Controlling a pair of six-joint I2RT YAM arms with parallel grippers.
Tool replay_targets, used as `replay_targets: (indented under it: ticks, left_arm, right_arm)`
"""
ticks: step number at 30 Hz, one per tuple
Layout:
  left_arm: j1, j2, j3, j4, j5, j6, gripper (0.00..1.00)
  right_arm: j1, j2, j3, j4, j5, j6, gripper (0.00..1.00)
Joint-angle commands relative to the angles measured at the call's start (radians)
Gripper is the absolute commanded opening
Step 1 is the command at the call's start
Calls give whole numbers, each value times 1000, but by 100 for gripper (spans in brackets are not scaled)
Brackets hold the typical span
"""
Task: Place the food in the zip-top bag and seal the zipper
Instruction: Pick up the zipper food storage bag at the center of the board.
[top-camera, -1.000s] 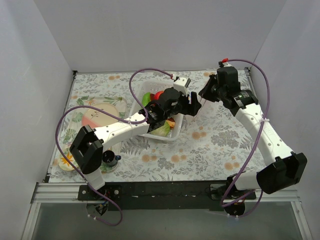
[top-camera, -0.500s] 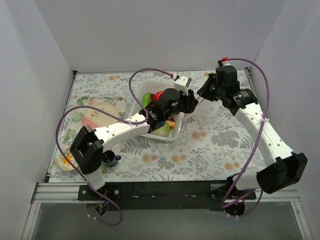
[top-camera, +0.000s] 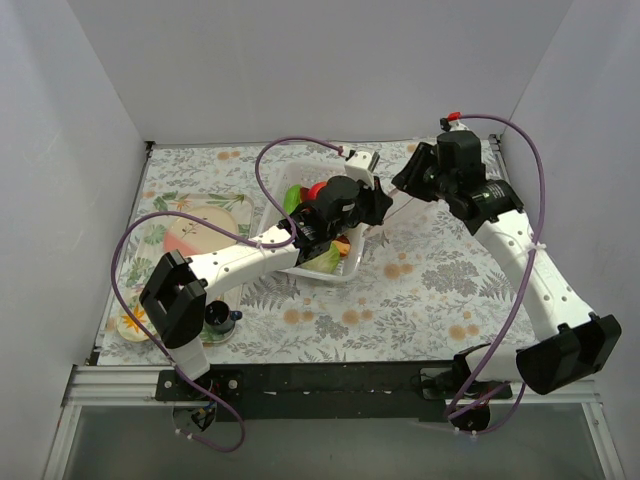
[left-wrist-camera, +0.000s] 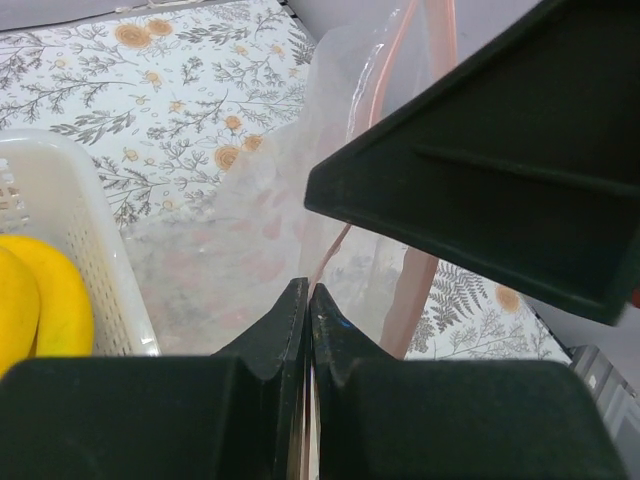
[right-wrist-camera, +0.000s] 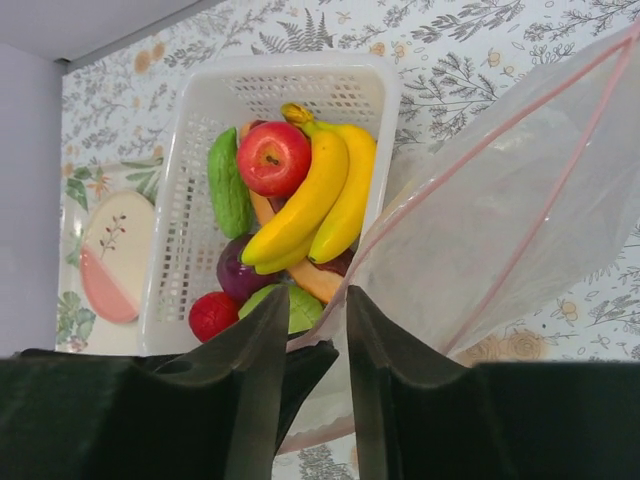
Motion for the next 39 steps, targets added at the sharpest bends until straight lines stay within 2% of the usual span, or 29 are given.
replay_targets:
  ticks: [1,7,16,27,34,39]
  left_arm:
    - [3,-33,-2,20,15,-44,0]
    - [1,-42,-9,25,33,-84,0]
    - [3,-33,4,22,48,-112,0]
    - [1,-43,-9,18,6,-146,0]
    - [1,-33,6,23,-2,-178,0]
    - [-10,-40,-5,31,-37,-187,0]
  right_arm:
    - [4,-66,32,23,12,-22,44]
    - [4,-97,67,17,4,-36,59]
    - [5,-166,84,-4,16,-48,68]
    - [5,-293,43,-122,150,-85,68]
    - [7,-339,-154,-43,177,-13,63]
    - [8,-284,-165,12,225,38,60]
